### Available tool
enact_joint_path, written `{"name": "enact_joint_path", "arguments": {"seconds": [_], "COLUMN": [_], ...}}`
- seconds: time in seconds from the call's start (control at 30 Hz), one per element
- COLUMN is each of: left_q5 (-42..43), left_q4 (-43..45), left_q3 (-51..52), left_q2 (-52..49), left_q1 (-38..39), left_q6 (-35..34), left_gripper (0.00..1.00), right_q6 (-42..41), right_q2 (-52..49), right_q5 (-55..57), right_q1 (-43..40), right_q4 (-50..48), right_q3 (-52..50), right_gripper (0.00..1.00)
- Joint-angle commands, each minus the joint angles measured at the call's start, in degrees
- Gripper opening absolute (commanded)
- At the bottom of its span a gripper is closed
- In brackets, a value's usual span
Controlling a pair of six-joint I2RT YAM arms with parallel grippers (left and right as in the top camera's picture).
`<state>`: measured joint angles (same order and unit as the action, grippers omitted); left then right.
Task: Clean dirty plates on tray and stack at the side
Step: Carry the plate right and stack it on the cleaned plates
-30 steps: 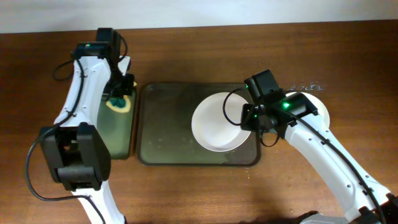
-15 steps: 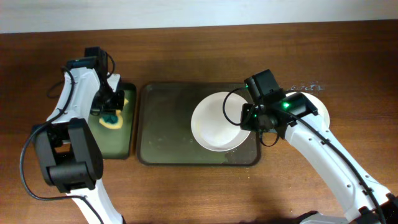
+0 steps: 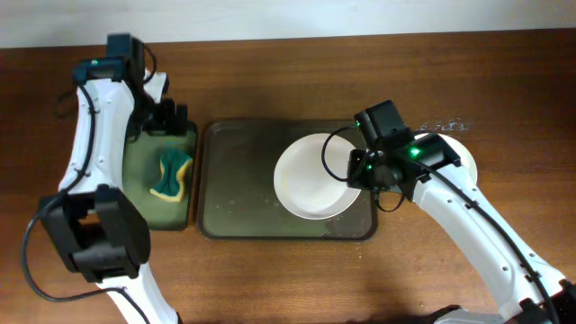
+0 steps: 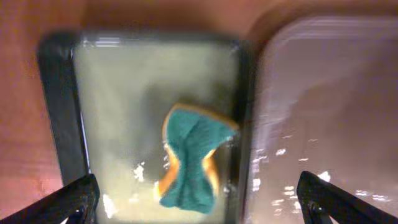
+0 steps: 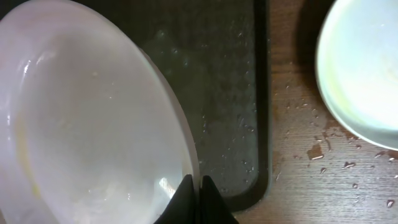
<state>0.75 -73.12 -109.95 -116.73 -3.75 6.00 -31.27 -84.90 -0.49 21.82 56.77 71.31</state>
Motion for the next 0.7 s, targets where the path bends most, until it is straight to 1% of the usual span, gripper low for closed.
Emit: {"name": "enact_joint_path", "arguments": {"seconds": [0.0,0.03,0.13,0.2,0.23,0.3,0.37,0.43,0.5,0.57,0.67], "left_q5": [7.98,9.70,10.16,9.97,9.97,9.97,9.99,9.97,9.94,9.97,9.94], "left_q4": [-0.46,-0.50,0.22,1.51,2.71,4.11,5.25,5.88,6.03,6.16,6.69], "left_q3": [-3.85,-3.82,-3.69,-3.67,-3.67,-3.67,-3.67,-3.67,-3.67,-3.67,-3.67], "left_q2": [3.26,3.26,3.23,3.23,3.23,3.21,3.19,3.17,3.17,3.17,3.17], "left_q1": [3.23,4.76,9.11,11.63,13.31,14.99,16.24,17.25,17.64,17.64,17.62], "left_q6": [-0.79,-0.79,-0.76,-0.76,-0.76,-0.76,-0.76,-0.76,-0.76,-0.79,-0.76], "left_gripper": [0.99,0.99,0.99,0.99,0.99,1.00,0.99,0.99,0.99,0.99,0.99], "right_q6": [2.93,4.28,9.18,11.87,13.35,15.37,17.77,17.77,17.75,17.75,17.75], "right_q2": [0.98,0.98,0.98,0.98,0.98,0.98,0.96,0.96,0.81,0.13,-0.92], "right_q5": [-6.93,-9.35,-17.05,-19.98,-20.96,-21.49,-20.20,-13.90,-8.31,-5.29,-4.74], "right_q1": [-4.83,-6.73,-14.47,-19.65,-23.61,-28.85,-34.97,-40.13,-44.04,-47.56,-50.56], "right_q4": [-0.17,-0.20,0.33,1.51,2.58,3.93,5.09,5.68,5.44,4.98,0.87], "right_q3": [0.66,0.66,0.66,0.66,0.66,0.66,0.63,0.50,-0.13,-1.16,-4.15], "right_gripper": [0.04,0.04,0.04,0.04,0.04,0.04,0.04,0.04,0.04,0.04,0.04]}}
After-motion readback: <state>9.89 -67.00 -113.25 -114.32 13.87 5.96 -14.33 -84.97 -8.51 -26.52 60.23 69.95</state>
